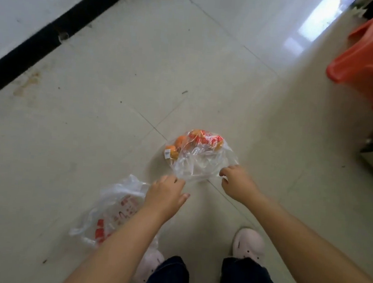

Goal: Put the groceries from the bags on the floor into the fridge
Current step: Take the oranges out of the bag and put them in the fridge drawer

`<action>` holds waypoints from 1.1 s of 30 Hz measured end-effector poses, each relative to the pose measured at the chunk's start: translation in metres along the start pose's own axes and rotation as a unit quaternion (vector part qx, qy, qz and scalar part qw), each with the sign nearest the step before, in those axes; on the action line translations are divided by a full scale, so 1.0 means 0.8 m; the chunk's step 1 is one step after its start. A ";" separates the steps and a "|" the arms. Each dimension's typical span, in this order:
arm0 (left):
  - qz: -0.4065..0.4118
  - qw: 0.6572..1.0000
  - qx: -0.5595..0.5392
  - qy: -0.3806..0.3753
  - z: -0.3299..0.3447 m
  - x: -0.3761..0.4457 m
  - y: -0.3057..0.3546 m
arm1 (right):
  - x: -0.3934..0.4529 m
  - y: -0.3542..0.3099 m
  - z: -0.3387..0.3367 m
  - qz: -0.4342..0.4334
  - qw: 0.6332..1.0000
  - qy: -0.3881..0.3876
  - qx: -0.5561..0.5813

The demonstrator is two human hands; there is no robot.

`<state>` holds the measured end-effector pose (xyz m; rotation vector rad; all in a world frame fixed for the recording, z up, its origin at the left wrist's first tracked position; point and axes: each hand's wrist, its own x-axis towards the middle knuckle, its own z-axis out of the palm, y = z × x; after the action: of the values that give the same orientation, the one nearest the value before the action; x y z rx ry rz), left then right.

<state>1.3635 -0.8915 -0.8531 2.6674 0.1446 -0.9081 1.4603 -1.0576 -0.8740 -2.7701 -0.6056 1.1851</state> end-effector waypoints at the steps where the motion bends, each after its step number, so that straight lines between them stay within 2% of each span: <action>1: 0.021 1.000 0.003 0.008 0.018 0.024 -0.003 | 0.025 0.008 0.018 -0.016 1.000 0.004 -0.019; 4: 0.127 0.987 0.043 0.084 0.074 0.103 -0.017 | 0.100 0.031 0.060 -0.079 0.989 0.016 -0.125; 6: 0.199 0.968 0.099 0.119 0.105 0.145 -0.025 | 0.138 0.041 0.072 -0.141 0.963 -0.001 -0.228; 8: 0.243 0.954 0.161 0.075 0.139 0.190 -0.033 | 0.183 0.053 0.090 -0.199 0.934 -0.004 -0.297; 10: 0.214 0.944 0.251 0.015 0.162 0.227 -0.041 | 0.221 0.059 0.102 -0.233 0.916 0.009 -0.327; 12: 0.147 0.942 0.300 -0.011 0.171 0.252 -0.055 | 0.249 0.058 0.113 -0.269 0.900 0.026 -0.342; 15: 0.095 0.950 0.296 0.019 0.176 0.264 -0.087 | 0.277 0.049 0.126 -0.299 0.884 0.045 -0.357; 17: 0.100 0.938 0.310 0.117 0.173 0.263 -0.101 | 0.286 0.036 0.131 -0.314 0.876 0.050 -0.364; 18: 0.096 0.931 0.327 0.133 0.167 0.260 -0.105 | 0.287 0.028 0.132 -0.316 0.872 0.047 -0.372; 21: 0.028 0.938 0.342 0.043 0.163 0.263 -0.122 | 0.288 0.004 0.134 -0.336 0.849 0.036 -0.405; 22: 0.006 0.941 0.336 0.041 0.160 0.264 -0.126 | 0.289 -0.003 0.137 -0.344 0.842 0.042 -0.413; 24: -0.025 0.940 0.334 0.070 0.158 0.267 -0.137 | 0.296 -0.016 0.140 -0.377 0.822 0.121 -0.408; 26: -0.056 0.944 0.310 0.095 0.154 0.269 -0.147 | 0.301 -0.025 0.133 -0.338 0.844 0.164 -0.383; 30: -0.104 0.952 0.254 0.137 0.150 0.281 -0.162 | 0.325 -0.026 0.128 -0.227 0.898 0.139 -0.350; 33: -0.126 0.968 0.181 0.123 0.147 0.290 -0.167 | 0.342 -0.031 0.122 -0.202 0.926 0.135 -0.288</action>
<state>1.4537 -0.8057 -1.1176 3.1544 0.4205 -0.7246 1.5542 -0.9394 -1.1229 -2.9253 -1.6084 0.5848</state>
